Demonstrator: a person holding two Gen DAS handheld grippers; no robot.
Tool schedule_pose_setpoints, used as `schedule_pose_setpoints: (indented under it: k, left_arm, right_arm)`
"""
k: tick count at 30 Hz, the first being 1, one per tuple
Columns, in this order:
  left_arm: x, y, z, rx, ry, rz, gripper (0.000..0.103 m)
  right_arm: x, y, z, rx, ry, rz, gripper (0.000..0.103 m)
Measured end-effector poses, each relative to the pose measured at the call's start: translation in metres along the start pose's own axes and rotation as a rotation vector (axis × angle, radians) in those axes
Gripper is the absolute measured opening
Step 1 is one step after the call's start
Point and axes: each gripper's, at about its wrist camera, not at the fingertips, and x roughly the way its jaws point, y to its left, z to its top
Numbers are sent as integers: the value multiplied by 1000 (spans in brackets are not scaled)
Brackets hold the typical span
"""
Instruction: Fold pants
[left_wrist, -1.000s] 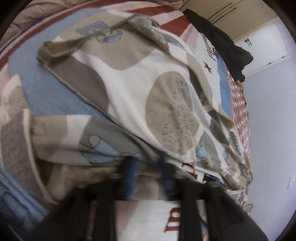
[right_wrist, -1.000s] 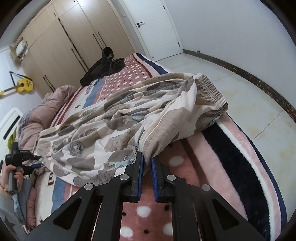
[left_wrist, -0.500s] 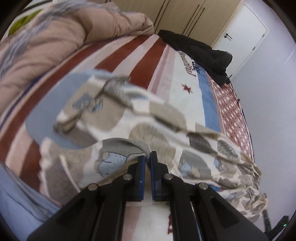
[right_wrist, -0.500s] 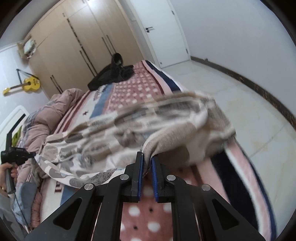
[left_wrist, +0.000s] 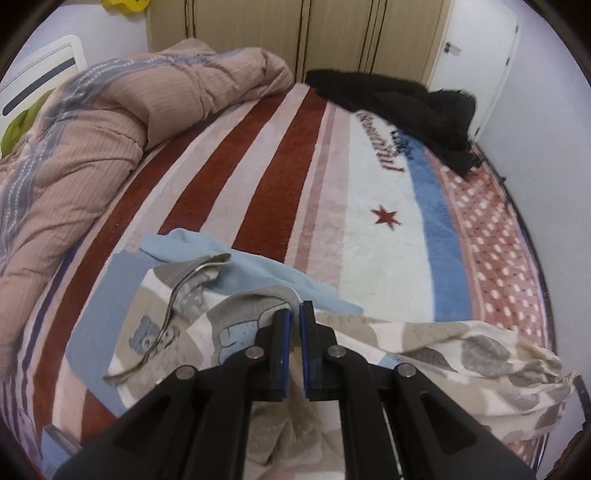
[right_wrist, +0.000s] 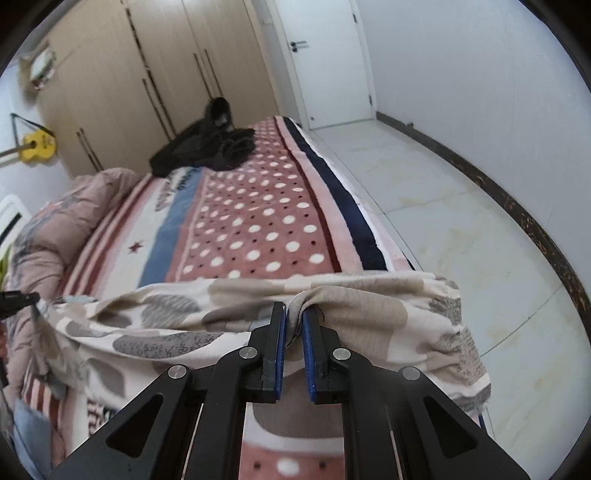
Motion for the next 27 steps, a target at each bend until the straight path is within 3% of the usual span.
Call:
schedule_pose_setpoints:
  k: [6,7,8,10,12,14,15,18,24,27]
  left_arm:
    - [27,-2,2,49,25,58,12]
    - [26,-1,1,56,28,74,27]
    - [22,2,0,66,23,94,49]
    - [3,9,0,86,-41,172,75]
    - [-20,23,2,88,-95,198,77]
    - [-35,43,-1,34,-42,104,77]
    - [-41,52,-8,2,9,30,77]
    - [-59,62,-38,-39,6,-59,80]
    - [-50,55,-122,-141,137,-382,84]
    - [-30,40,-147,-167,197,-423,84]
  right_arm:
    - [48,8,16,-22,32,-50,5]
    - [55,7,15,-12,48,-50,7]
    - [64,5,14,1,69,-54,9]
    - [69,2,12,1,79,-64,26]
    - [60,-2,11,12,52,-51,35]
    - [41,-7,12,27,12,-41,41]
    - [31,-10,12,31,0,-41,49]
    - [-3,-18,1,26,-11,17,60]
    - [-39,-27,-67,40,110,247,62]
    - [-37,-31,-104,94,166,344,62]
